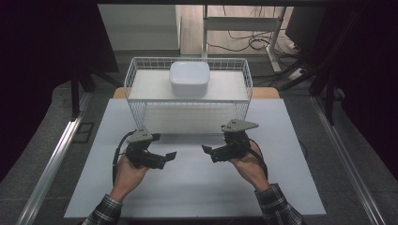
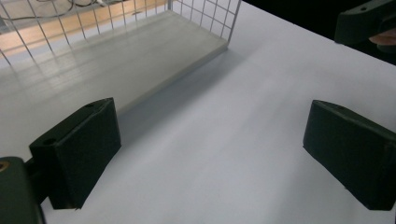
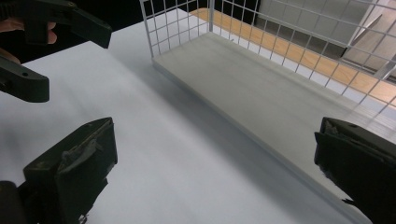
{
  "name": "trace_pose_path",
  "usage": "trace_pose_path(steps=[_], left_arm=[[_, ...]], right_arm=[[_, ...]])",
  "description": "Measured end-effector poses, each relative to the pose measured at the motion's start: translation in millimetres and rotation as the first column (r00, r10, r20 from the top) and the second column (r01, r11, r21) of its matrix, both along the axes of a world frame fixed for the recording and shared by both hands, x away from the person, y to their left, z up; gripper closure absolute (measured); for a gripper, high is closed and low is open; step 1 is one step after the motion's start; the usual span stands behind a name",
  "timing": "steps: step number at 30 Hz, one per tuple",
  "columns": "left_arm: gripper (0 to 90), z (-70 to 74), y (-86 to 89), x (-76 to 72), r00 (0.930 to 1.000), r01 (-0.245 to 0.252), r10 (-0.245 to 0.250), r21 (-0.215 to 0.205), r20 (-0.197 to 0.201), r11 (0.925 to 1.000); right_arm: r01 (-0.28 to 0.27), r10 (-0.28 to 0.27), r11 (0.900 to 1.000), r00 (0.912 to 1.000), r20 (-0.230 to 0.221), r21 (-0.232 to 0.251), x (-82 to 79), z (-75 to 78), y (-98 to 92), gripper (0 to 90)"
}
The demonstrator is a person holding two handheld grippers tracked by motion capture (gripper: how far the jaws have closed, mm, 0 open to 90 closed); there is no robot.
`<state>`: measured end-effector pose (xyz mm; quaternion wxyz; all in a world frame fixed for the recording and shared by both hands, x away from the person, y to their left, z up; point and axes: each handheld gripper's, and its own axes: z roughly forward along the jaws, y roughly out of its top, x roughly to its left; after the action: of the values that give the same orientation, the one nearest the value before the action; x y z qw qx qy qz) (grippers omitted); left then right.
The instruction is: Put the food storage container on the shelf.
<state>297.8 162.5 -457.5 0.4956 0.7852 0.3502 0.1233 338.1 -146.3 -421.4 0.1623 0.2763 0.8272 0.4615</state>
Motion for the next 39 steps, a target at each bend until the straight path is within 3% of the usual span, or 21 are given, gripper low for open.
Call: trace_pose_path(steps=[7,15,24,33,39], left_arm=[[3.8,-12.1,6.8,-16.2,0.9999,-0.009,0.009,0.017,-0.014,0.9998],[3.9,-20.3,19.3,-34.9,0.9993,-0.035,0.035,-0.007,-0.015,0.9994],[3.9,-31.0,29.1,-49.7,0.998,-0.061,0.061,0.007,-0.015,0.9981],[3.7,-44.4,37.9,-63.9,0.9962,-0.085,0.086,0.047,-0.017,0.9953],[3.6,-53.8,40.6,-69.8,0.9949,-0.097,0.099,0.075,-0.023,0.9925]], right_arm=[[0.018,-0.018,1.0,0.9998,-0.002,-0.008,-12.1,-6.5,-11.2,0.0],[0.035,-0.035,0.999,0.9994,0.001,-0.021,-22.5,-17.4,-24.6,0.0],[0.051,-0.051,0.999,0.9986,0.012,-0.017,-39.8,-25.5,-37.9,0.0],[0.09,-0.09,0.995,0.9959,-0.001,-0.03,-50.2,-42.9,-55.0,0.0],[0.092,-0.093,0.993,0.9957,-0.003,-0.067,-56.6,-56.3,-58.2,0.0]])
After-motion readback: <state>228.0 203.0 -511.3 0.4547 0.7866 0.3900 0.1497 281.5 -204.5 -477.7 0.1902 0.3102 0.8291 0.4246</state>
